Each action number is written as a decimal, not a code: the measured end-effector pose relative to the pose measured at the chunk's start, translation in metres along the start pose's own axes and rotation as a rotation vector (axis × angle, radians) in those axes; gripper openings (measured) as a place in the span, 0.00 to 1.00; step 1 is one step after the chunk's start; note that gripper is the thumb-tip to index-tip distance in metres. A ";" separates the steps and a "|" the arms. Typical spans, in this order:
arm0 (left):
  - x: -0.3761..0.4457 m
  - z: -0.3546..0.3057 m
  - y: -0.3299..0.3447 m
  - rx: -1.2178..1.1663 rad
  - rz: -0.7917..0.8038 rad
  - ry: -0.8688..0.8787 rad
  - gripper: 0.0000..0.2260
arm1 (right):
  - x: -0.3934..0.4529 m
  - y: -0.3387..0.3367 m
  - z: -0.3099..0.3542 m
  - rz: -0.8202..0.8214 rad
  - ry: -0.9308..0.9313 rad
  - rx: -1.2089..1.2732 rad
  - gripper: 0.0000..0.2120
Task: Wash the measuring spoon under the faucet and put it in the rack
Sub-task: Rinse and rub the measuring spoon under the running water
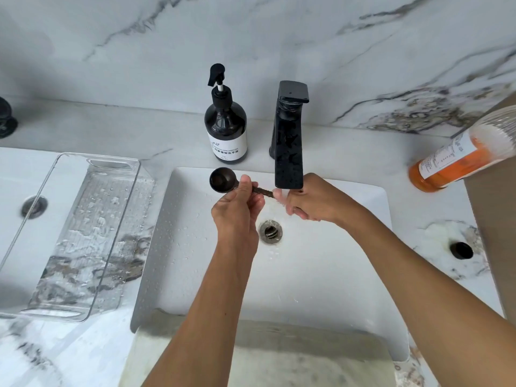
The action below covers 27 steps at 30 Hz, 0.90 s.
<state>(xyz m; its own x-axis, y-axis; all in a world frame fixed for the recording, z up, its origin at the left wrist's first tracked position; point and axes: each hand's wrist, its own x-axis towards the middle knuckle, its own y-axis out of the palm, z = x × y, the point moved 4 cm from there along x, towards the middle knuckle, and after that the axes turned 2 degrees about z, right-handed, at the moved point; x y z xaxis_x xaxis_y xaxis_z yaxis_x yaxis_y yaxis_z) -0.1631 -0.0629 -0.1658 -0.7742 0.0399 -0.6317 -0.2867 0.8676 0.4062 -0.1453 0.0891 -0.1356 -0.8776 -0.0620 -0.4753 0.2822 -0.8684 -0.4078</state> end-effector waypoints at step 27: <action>-0.012 0.033 0.013 0.201 0.192 -0.015 0.10 | -0.012 0.005 -0.018 -0.009 -0.002 -0.018 0.18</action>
<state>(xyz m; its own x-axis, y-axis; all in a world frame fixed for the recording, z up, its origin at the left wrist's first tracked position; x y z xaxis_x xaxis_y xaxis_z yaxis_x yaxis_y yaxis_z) -0.1390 -0.0358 -0.1741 -0.7946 0.2196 -0.5660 -0.0162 0.9243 0.3814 -0.1264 0.0938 -0.1459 -0.8810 -0.0552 -0.4700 0.2813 -0.8598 -0.4262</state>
